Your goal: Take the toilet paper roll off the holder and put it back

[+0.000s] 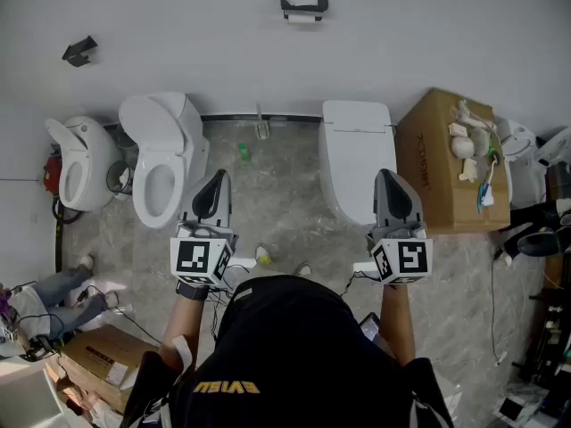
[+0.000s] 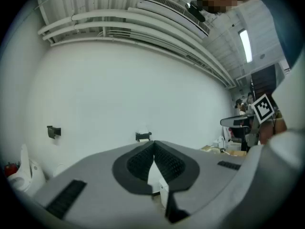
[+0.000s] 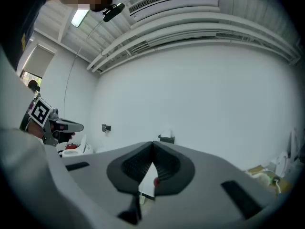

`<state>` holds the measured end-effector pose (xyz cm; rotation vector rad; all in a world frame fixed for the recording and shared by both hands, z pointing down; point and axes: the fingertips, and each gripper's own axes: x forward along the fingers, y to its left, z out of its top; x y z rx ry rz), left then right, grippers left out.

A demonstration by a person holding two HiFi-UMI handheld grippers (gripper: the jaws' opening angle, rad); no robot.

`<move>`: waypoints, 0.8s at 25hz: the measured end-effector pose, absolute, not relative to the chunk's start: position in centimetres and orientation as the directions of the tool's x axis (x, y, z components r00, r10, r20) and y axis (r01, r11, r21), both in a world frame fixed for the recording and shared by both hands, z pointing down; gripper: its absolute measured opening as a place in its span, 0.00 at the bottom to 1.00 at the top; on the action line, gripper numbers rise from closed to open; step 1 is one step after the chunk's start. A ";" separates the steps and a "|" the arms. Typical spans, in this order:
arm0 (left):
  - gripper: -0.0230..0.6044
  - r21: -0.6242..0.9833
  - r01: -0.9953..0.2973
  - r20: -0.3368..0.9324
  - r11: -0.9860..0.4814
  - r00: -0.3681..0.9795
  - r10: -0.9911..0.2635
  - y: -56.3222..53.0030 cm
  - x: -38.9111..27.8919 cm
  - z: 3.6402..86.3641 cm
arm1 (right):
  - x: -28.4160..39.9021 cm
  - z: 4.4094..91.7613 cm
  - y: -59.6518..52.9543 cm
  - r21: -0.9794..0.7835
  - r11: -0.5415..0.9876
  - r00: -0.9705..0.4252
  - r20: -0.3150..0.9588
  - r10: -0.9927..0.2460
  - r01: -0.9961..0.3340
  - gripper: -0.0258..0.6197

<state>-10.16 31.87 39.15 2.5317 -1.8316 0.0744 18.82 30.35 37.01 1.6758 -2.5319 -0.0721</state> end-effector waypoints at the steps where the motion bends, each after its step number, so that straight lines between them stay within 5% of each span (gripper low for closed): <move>1: 0.05 -0.014 -0.949 0.048 -0.315 0.314 -0.948 31.7 -10.3 39.1 | 18.6 37.0 30.4 0.099 0.391 -0.387 0.061 -0.920 -0.915 0.03; 7: 0.05 -0.011 -0.944 0.052 -0.330 0.330 -0.943 31.1 -10.3 39.2 | 17.7 36.7 29.9 0.087 0.387 -0.384 0.049 -0.922 -0.918 0.04; 14: 0.05 -0.007 -0.944 0.068 -0.331 0.330 -0.942 31.4 -10.3 39.6 | 17.9 36.6 29.4 0.088 0.378 -0.375 0.057 -0.925 -0.921 0.41; 20: 0.05 -0.001 -0.947 0.070 -0.321 0.320 -0.945 31.9 -10.6 39.6 | 18.2 36.4 29.3 0.080 0.375 -0.372 0.056 -0.927 -0.923 0.65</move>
